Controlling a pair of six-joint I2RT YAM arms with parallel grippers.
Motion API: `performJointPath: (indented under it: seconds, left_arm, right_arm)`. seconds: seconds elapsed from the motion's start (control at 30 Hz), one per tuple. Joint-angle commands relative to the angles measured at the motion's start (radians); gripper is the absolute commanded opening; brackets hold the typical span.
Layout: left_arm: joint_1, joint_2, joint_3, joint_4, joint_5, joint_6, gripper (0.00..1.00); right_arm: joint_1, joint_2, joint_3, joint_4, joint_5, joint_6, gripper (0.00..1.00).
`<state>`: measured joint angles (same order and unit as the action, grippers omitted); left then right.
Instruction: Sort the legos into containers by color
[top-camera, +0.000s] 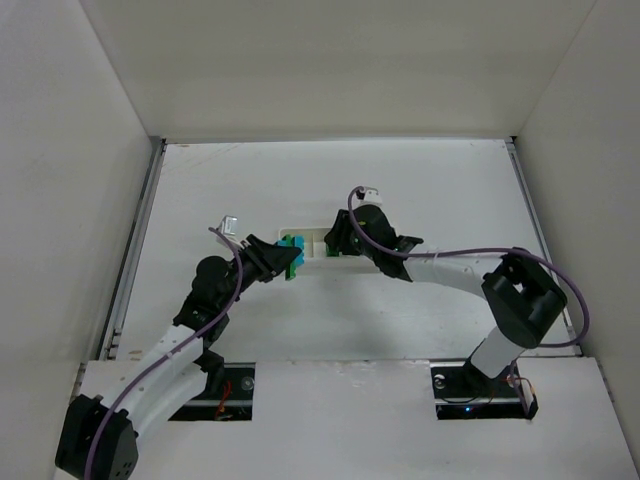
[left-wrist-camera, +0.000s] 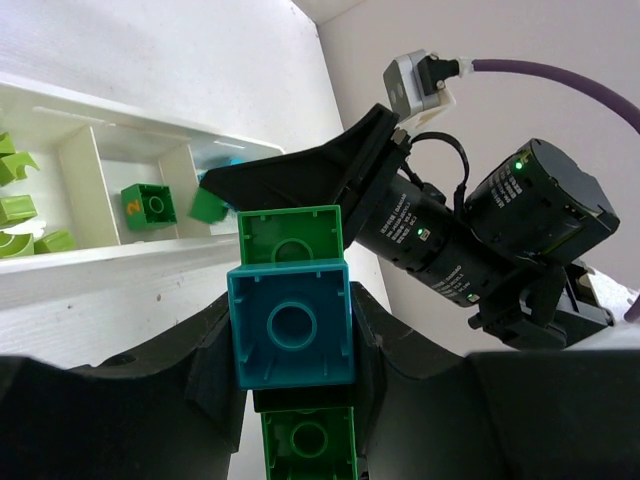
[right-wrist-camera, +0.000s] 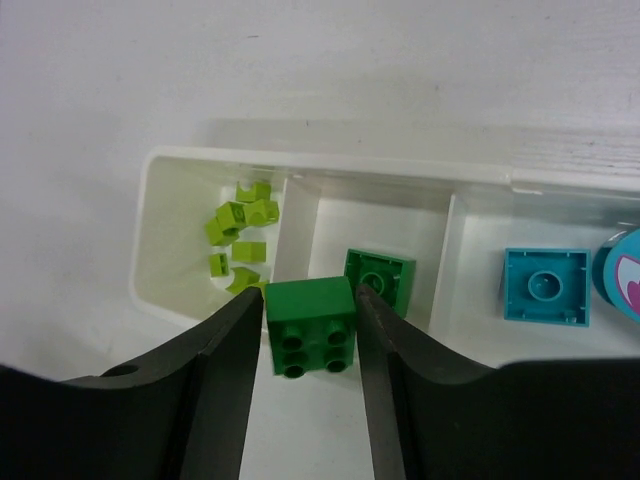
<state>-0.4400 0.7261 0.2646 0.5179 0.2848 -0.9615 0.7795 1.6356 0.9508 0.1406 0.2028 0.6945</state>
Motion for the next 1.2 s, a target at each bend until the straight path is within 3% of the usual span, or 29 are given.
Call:
performJointPath:
  seconds: [0.0, 0.13, 0.3, 0.5, 0.67, 0.93, 1.17]
  left_arm:
    - [-0.007, 0.002, 0.042, 0.056, 0.004, 0.017, 0.16]
    - [-0.009, 0.012, 0.039, 0.073, 0.004, 0.01, 0.16]
    - [-0.019, 0.024, 0.042, 0.099, 0.007, -0.005, 0.16]
    - [-0.041, 0.044, 0.033, 0.192, 0.017, -0.063, 0.17]
    - [-0.058, 0.081, 0.015, 0.3, 0.051, -0.123, 0.18]
    - [-0.098, 0.119, 0.002, 0.445, 0.106, -0.21, 0.19]
    - [-0.121, 0.144, -0.004, 0.464, 0.109, -0.215, 0.19]
  right_arm:
    - [0.002, -0.005, 0.059, 0.02, 0.017, -0.015, 0.52]
    - [0.004, -0.025, 0.059, 0.028, 0.012, -0.012, 0.64]
    - [0.004, -0.15, -0.015, 0.056, -0.002, 0.02, 0.65]
    - [0.0, -0.391, -0.24, 0.31, -0.187, 0.176, 0.77]
    - [-0.024, -0.37, -0.32, 0.543, -0.386, 0.304, 0.86]
    - [-0.027, -0.278, -0.363, 0.809, -0.479, 0.438, 0.84]
    - [-0.039, -0.26, -0.382, 0.893, -0.5, 0.477, 0.78]
